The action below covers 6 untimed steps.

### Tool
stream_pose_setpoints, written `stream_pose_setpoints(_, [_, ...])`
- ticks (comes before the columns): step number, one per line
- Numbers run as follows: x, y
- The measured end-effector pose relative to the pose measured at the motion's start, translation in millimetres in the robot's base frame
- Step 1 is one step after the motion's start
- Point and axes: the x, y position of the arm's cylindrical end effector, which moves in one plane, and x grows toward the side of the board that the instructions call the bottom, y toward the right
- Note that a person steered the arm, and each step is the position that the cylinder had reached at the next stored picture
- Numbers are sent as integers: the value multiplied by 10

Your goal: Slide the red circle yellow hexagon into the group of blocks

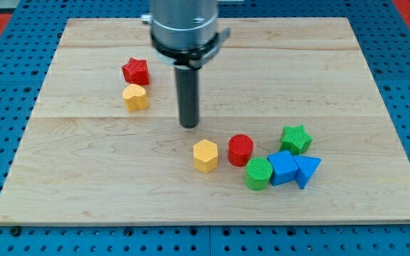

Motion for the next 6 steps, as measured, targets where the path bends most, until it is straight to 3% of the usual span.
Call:
stream_pose_setpoints(2, [599,33])
stream_pose_setpoints(4, [815,883])
stream_pose_setpoints(5, [601,189])
stream_pose_setpoints(6, [-55,-363])
